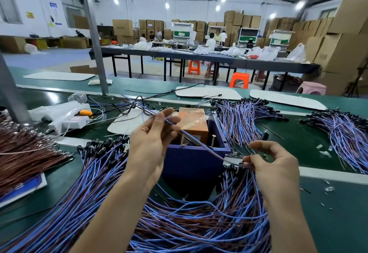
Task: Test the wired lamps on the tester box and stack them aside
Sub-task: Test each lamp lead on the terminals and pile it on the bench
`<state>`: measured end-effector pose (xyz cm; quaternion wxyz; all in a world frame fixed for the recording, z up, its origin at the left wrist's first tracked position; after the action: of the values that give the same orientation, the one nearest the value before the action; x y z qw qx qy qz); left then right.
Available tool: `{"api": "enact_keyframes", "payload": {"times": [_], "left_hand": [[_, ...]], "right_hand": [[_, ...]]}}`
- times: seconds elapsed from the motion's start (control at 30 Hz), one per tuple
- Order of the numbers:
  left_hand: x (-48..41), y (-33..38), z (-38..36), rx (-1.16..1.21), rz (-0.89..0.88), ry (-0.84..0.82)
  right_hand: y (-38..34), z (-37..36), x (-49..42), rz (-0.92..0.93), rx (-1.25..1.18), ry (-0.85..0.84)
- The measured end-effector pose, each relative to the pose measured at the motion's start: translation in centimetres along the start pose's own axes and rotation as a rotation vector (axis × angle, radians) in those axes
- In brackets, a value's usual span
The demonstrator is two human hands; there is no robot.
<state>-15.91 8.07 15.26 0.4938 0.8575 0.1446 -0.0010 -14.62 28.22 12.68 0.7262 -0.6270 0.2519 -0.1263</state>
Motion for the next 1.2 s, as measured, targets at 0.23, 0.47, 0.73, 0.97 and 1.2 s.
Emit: {"api": "enact_keyframes", "payload": {"times": [0.23, 0.47, 0.73, 0.97, 1.2], "left_hand": [[-0.7, 0.9, 1.7, -0.140, -0.033, -0.011], [1.2, -2.5, -0.5, -0.635, 0.164, -0.468], [2.1, -3.5, -1.3, -0.626, 0.298, -0.659], [1.6, -3.8, -1.0, -0.560, 0.389, -0.604], [0.2, -4.3, 0.2, -0.646, 0.502, -0.413]], "right_hand": [[0.2, 0.6, -0.2, -0.055, 0.480, -0.218], [-1.6, -1.0, 1.2, 0.015, 0.539, -0.333], [-1.8, -3.3, 2.8, 0.130, 0.240, -0.353], [-0.7, -4.3, 2.7, 0.071, 0.038, -0.296], [0.1, -4.1, 2.2, 0.036, 0.008, -0.192]]}}
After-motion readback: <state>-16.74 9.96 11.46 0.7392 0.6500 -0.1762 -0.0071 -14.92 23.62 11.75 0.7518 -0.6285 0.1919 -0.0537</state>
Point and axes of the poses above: each hand's wrist, its own x-axis away from the middle knuckle, its own z-axis out of the back of the hand, y = z × x, the point moved 1 cm from there along -x, towards the middle knuckle, and after that the axes turned 5 degrees about -x, right-handed, at the moved point
